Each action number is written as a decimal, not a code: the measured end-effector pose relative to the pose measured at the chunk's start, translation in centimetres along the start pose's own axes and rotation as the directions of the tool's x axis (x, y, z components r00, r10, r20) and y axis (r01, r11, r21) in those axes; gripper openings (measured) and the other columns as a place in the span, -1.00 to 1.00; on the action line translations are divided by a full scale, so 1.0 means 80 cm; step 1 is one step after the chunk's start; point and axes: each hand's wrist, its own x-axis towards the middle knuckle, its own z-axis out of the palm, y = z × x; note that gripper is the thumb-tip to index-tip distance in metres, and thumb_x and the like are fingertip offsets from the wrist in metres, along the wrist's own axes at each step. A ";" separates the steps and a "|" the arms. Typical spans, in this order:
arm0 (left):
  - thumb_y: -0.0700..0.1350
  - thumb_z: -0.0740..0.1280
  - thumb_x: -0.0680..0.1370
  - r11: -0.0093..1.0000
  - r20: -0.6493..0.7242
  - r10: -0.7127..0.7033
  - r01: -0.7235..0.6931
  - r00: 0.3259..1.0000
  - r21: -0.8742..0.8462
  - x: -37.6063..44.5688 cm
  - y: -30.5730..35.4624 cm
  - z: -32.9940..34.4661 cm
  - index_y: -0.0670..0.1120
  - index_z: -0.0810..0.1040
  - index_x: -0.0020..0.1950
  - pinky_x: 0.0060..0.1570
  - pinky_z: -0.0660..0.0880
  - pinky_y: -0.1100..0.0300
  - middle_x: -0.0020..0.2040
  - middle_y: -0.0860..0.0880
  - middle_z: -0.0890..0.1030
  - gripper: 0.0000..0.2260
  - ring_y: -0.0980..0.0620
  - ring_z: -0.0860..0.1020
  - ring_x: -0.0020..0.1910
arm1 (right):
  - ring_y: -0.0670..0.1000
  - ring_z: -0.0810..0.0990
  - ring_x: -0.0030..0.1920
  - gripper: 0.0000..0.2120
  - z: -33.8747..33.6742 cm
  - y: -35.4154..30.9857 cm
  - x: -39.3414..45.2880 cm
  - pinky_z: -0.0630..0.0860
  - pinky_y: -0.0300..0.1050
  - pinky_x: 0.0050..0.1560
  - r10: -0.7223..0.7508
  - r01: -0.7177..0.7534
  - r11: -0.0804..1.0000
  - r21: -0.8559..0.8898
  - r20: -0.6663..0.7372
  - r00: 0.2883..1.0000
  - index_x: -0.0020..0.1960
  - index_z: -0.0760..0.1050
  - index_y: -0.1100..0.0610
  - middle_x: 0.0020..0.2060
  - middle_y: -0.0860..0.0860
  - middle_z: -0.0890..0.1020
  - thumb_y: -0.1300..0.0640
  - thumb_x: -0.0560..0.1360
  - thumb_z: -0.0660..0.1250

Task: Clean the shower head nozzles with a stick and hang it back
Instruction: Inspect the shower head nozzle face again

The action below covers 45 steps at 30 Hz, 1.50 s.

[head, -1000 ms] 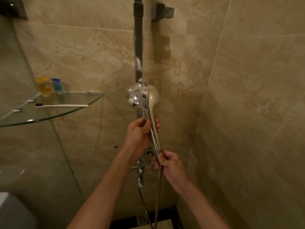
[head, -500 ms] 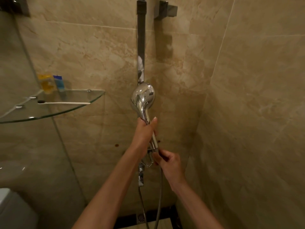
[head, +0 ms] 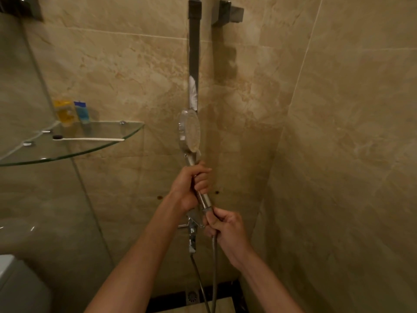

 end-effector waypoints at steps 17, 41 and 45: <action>-0.27 0.24 0.63 0.831 -0.354 0.378 -0.145 0.855 0.537 -0.009 -0.009 0.011 -0.26 0.46 0.03 -0.13 0.50 0.01 -0.22 -0.16 0.52 -0.94 -0.08 0.52 -0.20 | -0.20 0.35 -0.48 -0.89 0.008 0.020 0.000 0.25 -0.37 -0.48 -0.220 0.121 0.908 -0.401 -0.209 0.953 -0.08 0.69 0.07 -0.50 -0.14 0.47 0.12 0.56 0.39; 0.01 0.38 0.53 0.821 -0.002 0.019 -0.014 1.000 0.571 -0.027 -0.054 -0.049 -0.11 0.57 0.10 -0.15 0.56 0.13 -0.06 -0.12 0.68 -0.76 -0.08 0.65 -0.10 | -0.09 0.45 -0.36 -0.82 -0.013 0.019 -0.019 0.44 -0.26 -0.29 0.054 -0.049 0.988 0.147 -0.033 0.998 -0.04 0.63 0.27 -0.36 0.02 0.55 0.16 0.48 0.35; 0.25 0.43 0.44 0.782 -0.041 0.064 -0.025 0.997 0.622 -0.040 -0.090 -0.057 -0.07 0.59 -0.03 -0.44 0.52 0.15 -0.29 -0.10 0.63 -0.61 -0.07 0.59 -0.41 | -0.10 0.55 -0.29 -0.70 -0.014 0.015 -0.018 0.49 -0.24 -0.24 0.043 -0.042 0.999 0.016 -0.033 0.999 0.07 0.62 0.31 -0.29 0.01 0.63 0.11 0.48 0.34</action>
